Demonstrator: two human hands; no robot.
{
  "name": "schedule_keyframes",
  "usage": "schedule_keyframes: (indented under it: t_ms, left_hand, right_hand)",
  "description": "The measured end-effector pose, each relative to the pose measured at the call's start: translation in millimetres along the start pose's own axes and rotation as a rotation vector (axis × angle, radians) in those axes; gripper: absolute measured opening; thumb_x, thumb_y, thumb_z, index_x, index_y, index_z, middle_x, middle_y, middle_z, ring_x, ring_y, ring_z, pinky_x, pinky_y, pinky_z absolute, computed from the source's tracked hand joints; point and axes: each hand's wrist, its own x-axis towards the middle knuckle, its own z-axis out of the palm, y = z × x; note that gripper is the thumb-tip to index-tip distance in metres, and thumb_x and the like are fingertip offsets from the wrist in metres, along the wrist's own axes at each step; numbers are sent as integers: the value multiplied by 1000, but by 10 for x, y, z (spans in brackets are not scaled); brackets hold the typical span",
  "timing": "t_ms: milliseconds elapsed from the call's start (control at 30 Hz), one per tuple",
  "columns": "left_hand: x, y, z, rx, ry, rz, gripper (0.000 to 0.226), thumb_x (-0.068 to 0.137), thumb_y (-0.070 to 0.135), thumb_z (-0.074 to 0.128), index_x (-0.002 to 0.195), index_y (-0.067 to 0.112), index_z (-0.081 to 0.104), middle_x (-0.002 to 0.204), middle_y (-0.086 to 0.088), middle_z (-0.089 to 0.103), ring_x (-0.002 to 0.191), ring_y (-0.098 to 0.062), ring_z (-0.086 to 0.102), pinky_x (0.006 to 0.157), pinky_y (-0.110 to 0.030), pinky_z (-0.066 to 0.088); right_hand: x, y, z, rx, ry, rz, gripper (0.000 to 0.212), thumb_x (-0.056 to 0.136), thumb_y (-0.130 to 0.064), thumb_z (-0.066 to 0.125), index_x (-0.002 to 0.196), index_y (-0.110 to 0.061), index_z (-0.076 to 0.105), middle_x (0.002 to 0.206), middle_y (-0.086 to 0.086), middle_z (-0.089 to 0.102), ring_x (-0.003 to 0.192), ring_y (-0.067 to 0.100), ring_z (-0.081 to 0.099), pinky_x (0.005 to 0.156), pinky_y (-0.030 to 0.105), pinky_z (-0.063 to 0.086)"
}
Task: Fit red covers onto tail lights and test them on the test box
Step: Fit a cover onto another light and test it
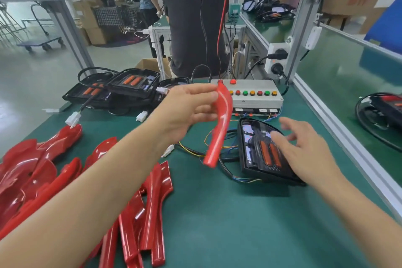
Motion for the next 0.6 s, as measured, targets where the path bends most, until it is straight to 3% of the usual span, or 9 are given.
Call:
schedule_keyframes:
  t_ms: [67, 133, 200, 267, 333, 400, 433, 500, 600]
  left_hand:
    - [93, -86, 181, -111, 48, -34, 15, 90, -2, 54, 99, 6, 63, 69, -5, 69, 56, -13, 63, 53, -21, 54]
    - [170, -204, 362, -135, 91, -55, 15, 91, -4, 53, 101, 5, 61, 70, -6, 67, 57, -14, 62, 54, -21, 55]
    - [237, -288, 470, -188, 110, -79, 20, 92, -3, 53, 110, 2, 59, 77, -9, 66, 63, -16, 62, 59, -23, 58]
    - [309, -352, 504, -206, 63, -97, 18, 93, 2, 52, 109, 6, 60, 80, -8, 67, 67, -18, 65, 63, -27, 59]
    - [413, -413, 506, 19, 48, -84, 11, 95, 14, 52, 102, 15, 61, 87, -3, 66, 77, -17, 66, 69, -31, 56]
    - [554, -465, 492, 425, 109, -19, 18, 94, 23, 53, 110, 16, 59, 98, -2, 60, 87, -19, 59, 78, -34, 51]
    - [615, -482, 495, 567, 115, -12, 22, 93, 25, 53, 113, 16, 58, 100, -3, 56, 86, -20, 55, 79, -33, 48]
    - [696, -491, 542, 683, 47, -106, 17, 93, 28, 51, 103, 14, 55, 93, -7, 52, 77, -24, 51, 74, -32, 46]
    - [777, -551, 645, 658, -52, -337, 15, 93, 21, 53, 93, 5, 54, 77, -12, 55, 64, -30, 60, 57, -28, 52]
  right_hand:
    - [-80, -237, 38, 235, -97, -62, 25, 88, -44, 58, 111, -35, 58, 92, -17, 65, 71, -5, 56, 67, 13, 38]
    - [-133, -392, 78, 383, -220, -87, 25, 84, -51, 57, 102, -34, 61, 73, -11, 67, 57, 0, 54, 58, 13, 41]
    - [-133, -420, 84, 324, -201, -143, 26, 84, -47, 61, 106, -34, 61, 68, -1, 67, 57, 10, 57, 55, 18, 44]
    - [-97, -333, 37, 179, -112, -181, 19, 87, -37, 62, 105, -37, 57, 56, -5, 60, 52, 9, 52, 56, 21, 42]
    - [-62, -195, -56, 82, -55, -177, 14, 90, -32, 58, 101, -40, 55, 50, -4, 54, 52, 12, 49, 57, 24, 41]
    - [-29, -43, -170, -42, -23, -118, 9, 91, -33, 53, 97, -29, 58, 51, -2, 53, 55, 13, 51, 54, 24, 39]
    - [-21, 30, -223, -124, -31, -84, 17, 91, -34, 52, 98, -21, 60, 54, -2, 56, 58, 14, 54, 56, 27, 42]
    - [-39, 148, -294, -253, -60, -24, 29, 91, -36, 48, 102, -13, 61, 64, 1, 63, 71, 25, 59, 65, 34, 49]
    - [-127, 225, -303, -312, -90, -15, 31, 90, -38, 47, 104, -13, 60, 67, 2, 65, 75, 27, 60, 68, 37, 50]
